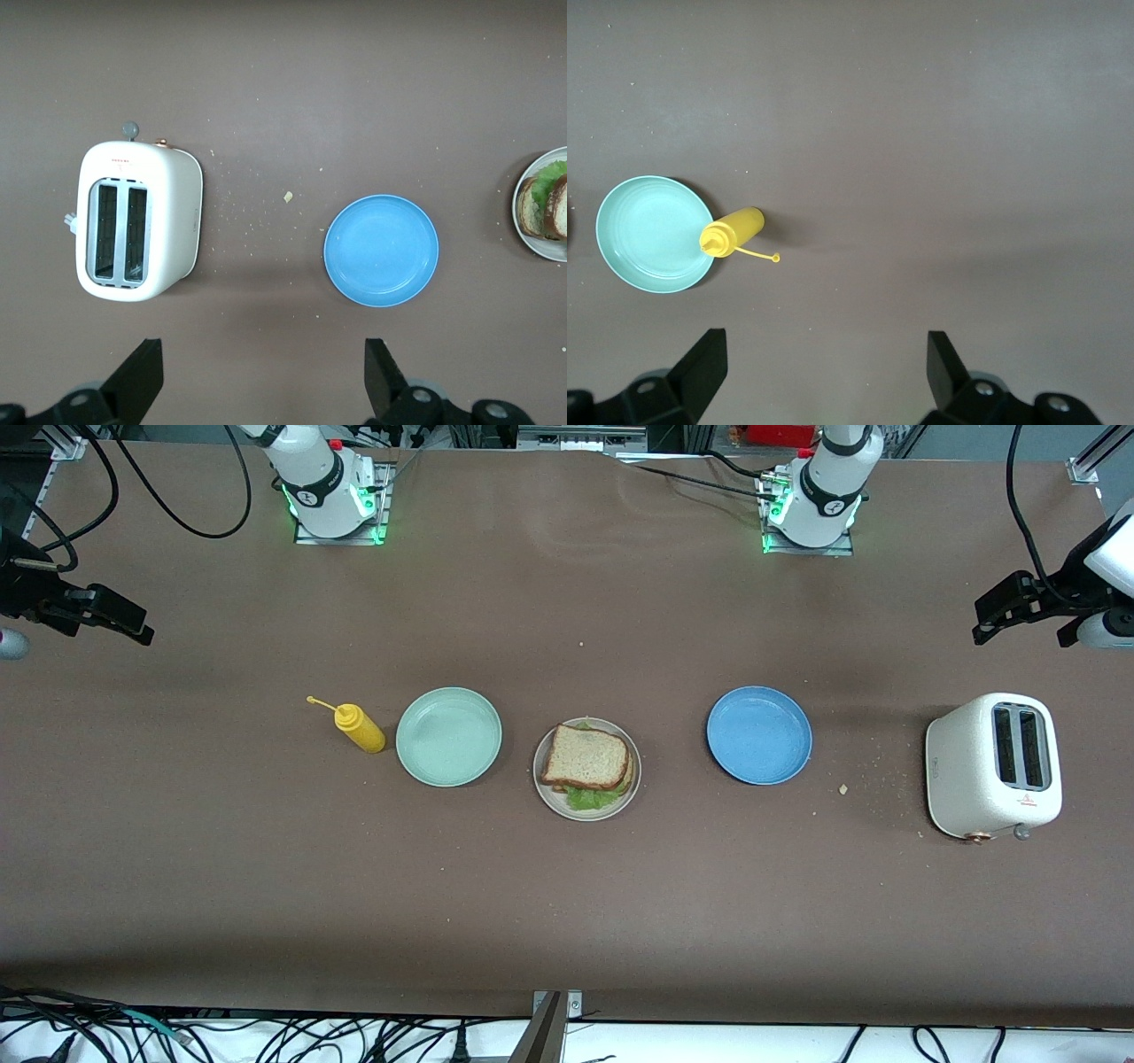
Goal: Make sandwich in beige plate with both arms
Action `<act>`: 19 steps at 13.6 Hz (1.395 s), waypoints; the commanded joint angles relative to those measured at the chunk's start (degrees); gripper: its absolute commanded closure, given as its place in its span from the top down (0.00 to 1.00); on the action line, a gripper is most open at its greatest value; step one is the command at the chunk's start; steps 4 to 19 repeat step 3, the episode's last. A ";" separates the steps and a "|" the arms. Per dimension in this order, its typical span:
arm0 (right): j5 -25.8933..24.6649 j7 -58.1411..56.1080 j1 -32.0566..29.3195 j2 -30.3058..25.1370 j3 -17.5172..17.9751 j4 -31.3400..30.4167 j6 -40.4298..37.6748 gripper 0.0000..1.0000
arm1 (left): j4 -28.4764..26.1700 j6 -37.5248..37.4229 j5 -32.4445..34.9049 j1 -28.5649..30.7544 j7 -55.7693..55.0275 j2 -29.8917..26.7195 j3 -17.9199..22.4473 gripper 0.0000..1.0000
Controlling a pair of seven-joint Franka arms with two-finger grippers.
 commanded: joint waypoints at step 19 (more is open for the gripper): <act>0.22 -1.03 -0.07 0.40 -0.05 1.38 -0.64 1.00 | 0.73 0.69 -1.36 -0.61 0.11 0.69 0.61 1.00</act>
